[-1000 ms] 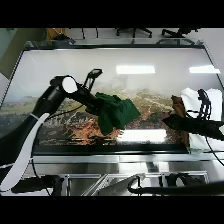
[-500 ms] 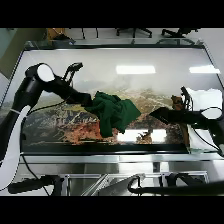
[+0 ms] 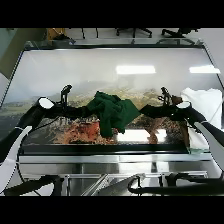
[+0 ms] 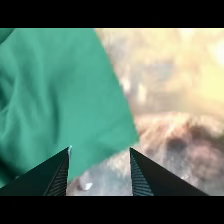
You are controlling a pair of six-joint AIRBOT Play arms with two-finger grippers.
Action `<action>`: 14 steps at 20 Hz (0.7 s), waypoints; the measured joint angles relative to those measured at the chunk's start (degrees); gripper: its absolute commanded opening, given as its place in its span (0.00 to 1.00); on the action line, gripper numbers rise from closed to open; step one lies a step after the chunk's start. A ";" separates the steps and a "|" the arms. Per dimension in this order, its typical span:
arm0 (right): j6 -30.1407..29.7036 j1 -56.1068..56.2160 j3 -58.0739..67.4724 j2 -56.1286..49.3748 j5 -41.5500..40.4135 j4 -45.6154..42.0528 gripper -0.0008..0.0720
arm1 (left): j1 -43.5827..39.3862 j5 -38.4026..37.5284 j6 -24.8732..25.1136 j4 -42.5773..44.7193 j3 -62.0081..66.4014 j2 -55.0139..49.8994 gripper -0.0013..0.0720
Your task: Fold the shirts.
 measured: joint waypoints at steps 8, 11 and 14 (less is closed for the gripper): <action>-1.38 4.20 7.13 -10.40 -1.64 1.99 0.59 | 2.47 3.69 1.95 -4.55 9.49 -10.38 0.95; -1.38 6.51 7.48 -11.89 -1.70 2.45 0.17 | 1.68 2.43 2.01 -5.01 11.63 -14.05 0.35; -2.97 8.28 8.09 -12.44 -0.61 4.20 0.03 | 0.37 1.92 2.19 -5.22 14.08 -16.52 0.04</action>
